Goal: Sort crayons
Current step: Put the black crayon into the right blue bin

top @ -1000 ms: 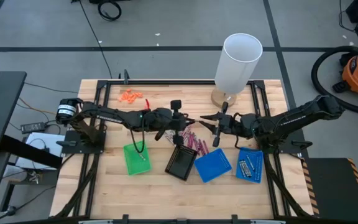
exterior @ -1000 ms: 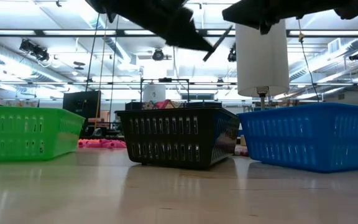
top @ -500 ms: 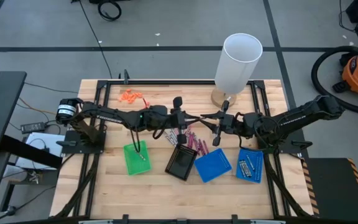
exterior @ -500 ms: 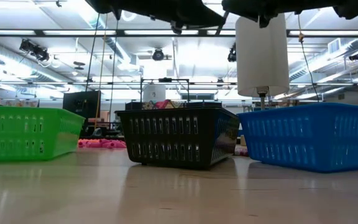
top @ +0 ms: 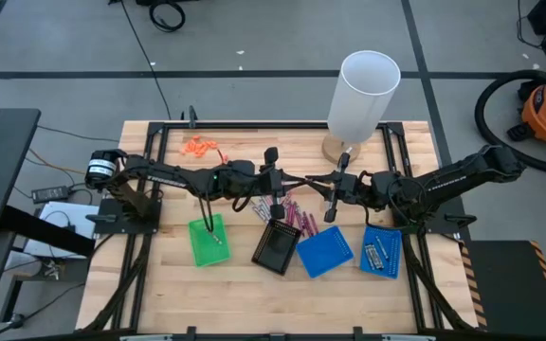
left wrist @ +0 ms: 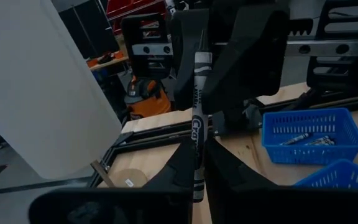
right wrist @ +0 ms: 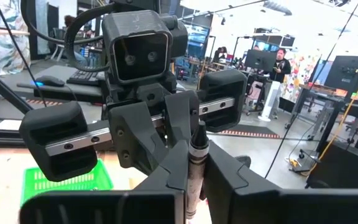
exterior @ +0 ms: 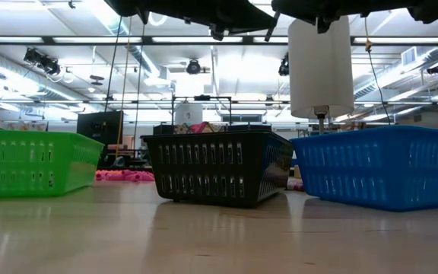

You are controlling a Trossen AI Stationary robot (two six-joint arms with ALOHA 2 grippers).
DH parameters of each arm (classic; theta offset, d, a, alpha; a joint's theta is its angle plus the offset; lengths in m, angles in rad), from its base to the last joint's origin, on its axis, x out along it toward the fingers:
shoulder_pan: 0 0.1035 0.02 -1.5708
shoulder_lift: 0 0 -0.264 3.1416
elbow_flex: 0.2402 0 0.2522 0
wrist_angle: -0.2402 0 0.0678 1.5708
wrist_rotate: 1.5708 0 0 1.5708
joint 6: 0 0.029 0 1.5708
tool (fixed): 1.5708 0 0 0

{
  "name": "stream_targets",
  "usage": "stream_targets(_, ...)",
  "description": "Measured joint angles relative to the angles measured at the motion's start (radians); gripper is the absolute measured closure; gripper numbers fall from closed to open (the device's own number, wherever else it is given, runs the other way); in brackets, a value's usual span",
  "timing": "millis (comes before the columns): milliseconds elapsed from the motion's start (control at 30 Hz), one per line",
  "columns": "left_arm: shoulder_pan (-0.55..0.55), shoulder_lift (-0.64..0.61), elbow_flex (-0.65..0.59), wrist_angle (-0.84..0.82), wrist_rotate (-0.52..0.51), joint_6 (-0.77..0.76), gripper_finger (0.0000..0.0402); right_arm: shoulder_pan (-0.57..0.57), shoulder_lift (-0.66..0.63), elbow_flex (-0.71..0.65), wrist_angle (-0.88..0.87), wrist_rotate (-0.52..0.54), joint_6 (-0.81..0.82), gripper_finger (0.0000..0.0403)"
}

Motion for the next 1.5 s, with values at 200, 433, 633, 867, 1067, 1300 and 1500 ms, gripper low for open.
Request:
stream_targets(200, 0.0, 0.0, 0.0, -0.001, 0.0, 0.003, 0.0379, 0.0, 0.0, 0.0, -0.002, 0.0, 0.0, 0.0368)
stream_targets(433, -0.001, 0.0, 0.0, 0.001, -0.005, 0.029, 0.0314, 0.0, 0.0, 0.0, -0.011, 0.0, 0.002, 0.0368)
stream_targets(633, -0.003, 0.0, 0.0, -0.007, -0.011, 0.034, 0.0244, 0.0, 0.0, 0.0, -0.01, 0.0, 0.0, 0.0368)
stream_targets(867, -0.012, 0.0, 0.0, -0.092, -0.063, 0.037, 0.0219, 0.0, 0.0, 0.0, -0.03, 0.003, 0.006, 0.0368)
stream_targets(1067, -0.027, 0.0, 0.0, -0.237, -0.108, 0.036, 0.0219, 0.0, 0.0, 0.0, -0.107, 0.019, 0.052, 0.0368)
stream_targets(1300, -0.037, 0.0, 0.0, -0.438, -0.146, 0.01, 0.0219, 0.007, -0.002, 0.0, -0.23, 0.019, 0.146, 0.0366)
stream_targets(1500, -0.037, 0.0, 0.0, -0.595, -0.16, -0.027, 0.0219, 0.036, -0.002, 0.0, -0.31, 0.019, 0.249, 0.0366)
